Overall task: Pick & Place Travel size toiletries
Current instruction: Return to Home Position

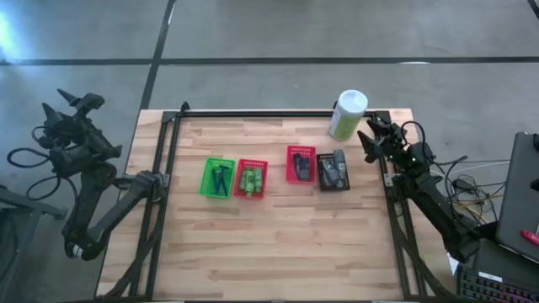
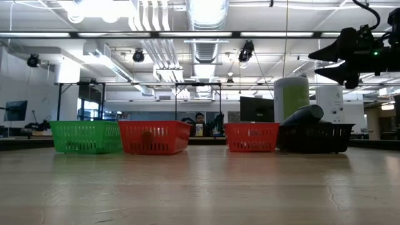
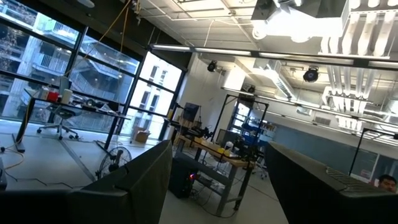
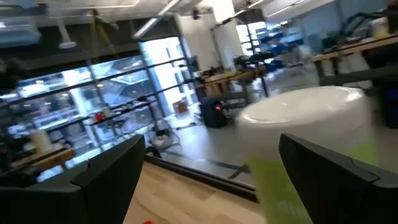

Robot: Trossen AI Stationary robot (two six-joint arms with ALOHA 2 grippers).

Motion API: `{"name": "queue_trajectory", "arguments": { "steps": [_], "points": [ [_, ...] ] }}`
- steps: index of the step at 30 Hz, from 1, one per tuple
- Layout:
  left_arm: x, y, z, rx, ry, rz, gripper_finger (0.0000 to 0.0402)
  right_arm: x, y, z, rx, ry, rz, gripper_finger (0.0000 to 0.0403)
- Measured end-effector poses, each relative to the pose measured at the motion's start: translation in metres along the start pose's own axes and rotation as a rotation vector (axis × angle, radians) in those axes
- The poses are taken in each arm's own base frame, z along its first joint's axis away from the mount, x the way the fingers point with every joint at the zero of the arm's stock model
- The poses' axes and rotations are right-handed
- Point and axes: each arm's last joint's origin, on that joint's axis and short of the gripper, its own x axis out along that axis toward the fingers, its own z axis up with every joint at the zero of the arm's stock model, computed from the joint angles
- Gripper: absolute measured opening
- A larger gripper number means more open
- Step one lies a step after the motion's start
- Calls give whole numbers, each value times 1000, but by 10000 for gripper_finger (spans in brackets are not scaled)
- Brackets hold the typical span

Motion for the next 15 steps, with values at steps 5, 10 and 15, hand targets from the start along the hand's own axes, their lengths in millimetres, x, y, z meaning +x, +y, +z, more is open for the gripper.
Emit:
{"name": "queue_trajectory", "arguments": {
  "steps": [5, 10, 15],
  "points": [
    [0, 0, 0, 1, 0, 0, 261, -3, -12, 2, -16, -15, -116, 368],
    [0, 0, 0, 2, 1, 0, 261, -10, -25, 8, -44, -66, -270, 368],
    [0, 0, 0, 2, 1, -1, 261, -16, -34, 12, -66, -108, -389, 368]
  ]
}}
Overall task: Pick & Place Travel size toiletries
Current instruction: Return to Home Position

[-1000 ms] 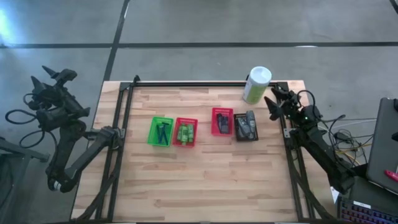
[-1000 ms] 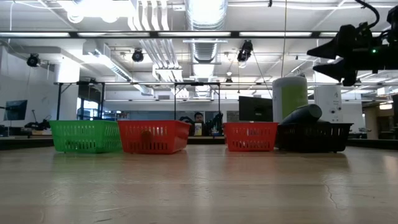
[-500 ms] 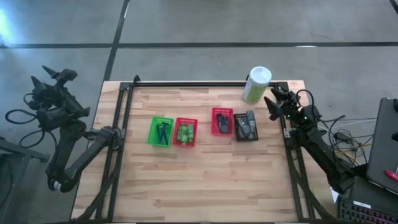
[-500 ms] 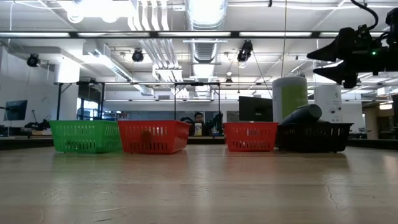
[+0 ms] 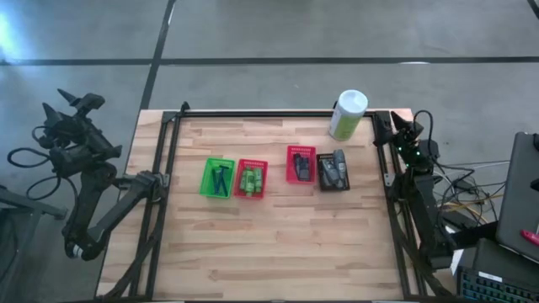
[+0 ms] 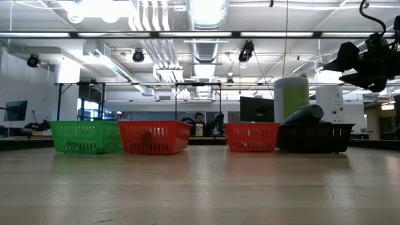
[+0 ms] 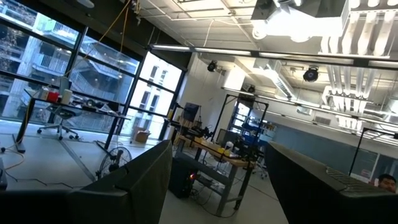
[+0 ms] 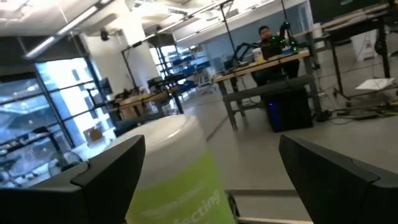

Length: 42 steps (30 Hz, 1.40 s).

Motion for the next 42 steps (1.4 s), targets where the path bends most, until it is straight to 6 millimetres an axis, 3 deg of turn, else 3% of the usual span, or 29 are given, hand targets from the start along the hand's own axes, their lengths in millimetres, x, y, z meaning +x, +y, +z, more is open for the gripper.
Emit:
{"name": "queue_trajectory", "arguments": {
  "steps": [42],
  "points": [
    [0, 0, 0, 0, 4, 6, 261, 1, -1, -1, 4, 12, -6, 368]
  ]
}}
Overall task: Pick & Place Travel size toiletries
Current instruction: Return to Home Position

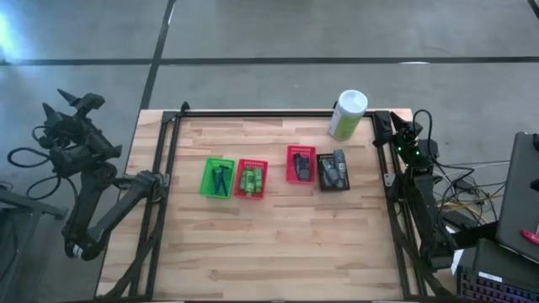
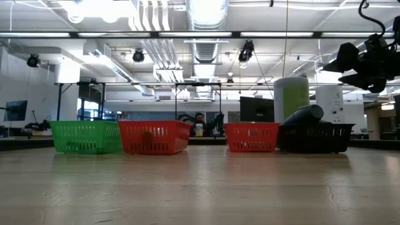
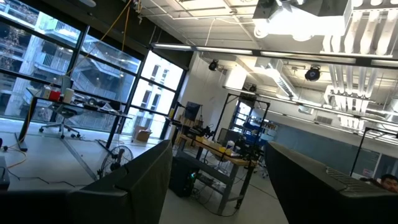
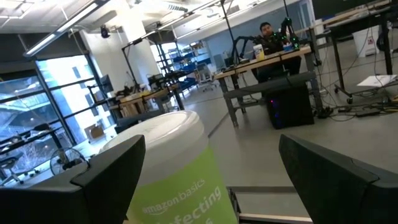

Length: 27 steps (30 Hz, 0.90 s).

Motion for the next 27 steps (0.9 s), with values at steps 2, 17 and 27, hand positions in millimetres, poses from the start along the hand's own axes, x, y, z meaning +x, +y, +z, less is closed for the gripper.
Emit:
{"name": "queue_trajectory", "arguments": {
  "steps": [2, 17, 27],
  "points": [
    [0, 0, 0, 0, 0, 0, 261, 0, 0, 0, 0, 0, 0, 368],
    [-2, 2, -1, 46, -81, -97, 261, 0, 0, 0, 0, 1, 1, 368],
    [-18, 15, -93, 119, -74, -299, 261, 0, 0, 0, 0, 1, 1, 368]
  ]
}}
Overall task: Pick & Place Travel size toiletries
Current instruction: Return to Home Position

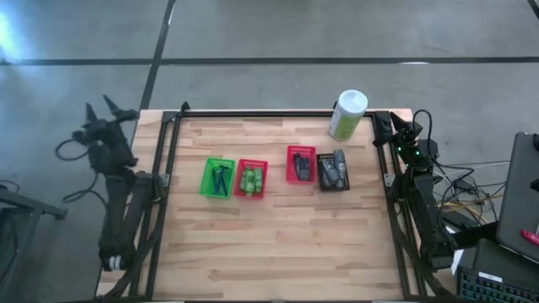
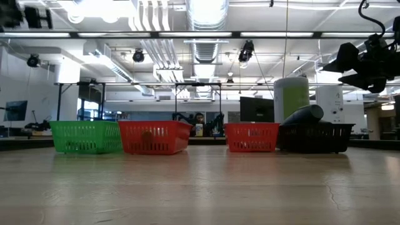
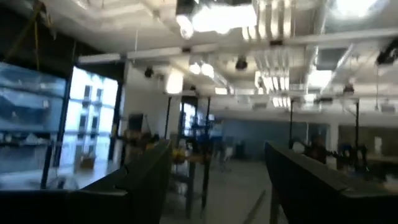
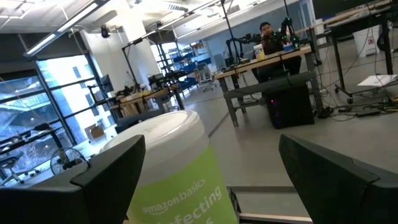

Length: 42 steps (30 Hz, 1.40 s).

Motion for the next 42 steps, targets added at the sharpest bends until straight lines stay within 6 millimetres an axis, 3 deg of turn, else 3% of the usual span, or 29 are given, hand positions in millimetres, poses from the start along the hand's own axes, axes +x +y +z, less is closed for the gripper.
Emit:
{"name": "queue_trajectory", "arguments": {
  "steps": [4, 7, 18, 23, 30, 36, 42],
  "points": [
    [-9, -1, -35, 18, 77, 38, 261, 0, 0, 0, 0, 0, 0, 368],
    [-13, -6, -56, 10, 118, -28, 261, 0, 0, 0, 0, 0, 0, 368],
    [-30, -16, -114, -34, 318, -251, 261, 0, 0, 0, 0, 0, 0, 368],
    [-34, -17, -125, -79, 434, -287, 261, 0, 0, 0, 0, 0, 0, 368],
    [-40, -26, -127, -26, 433, -642, 261, 0, 0, 0, 0, 0, 0, 368],
    [-38, -21, -129, -49, 467, -467, 261, 0, 0, 0, 0, 0, 0, 368],
    [-38, -22, -129, -58, 477, -478, 261, 0, 0, 0, 0, 0, 0, 368]
  ]
}}
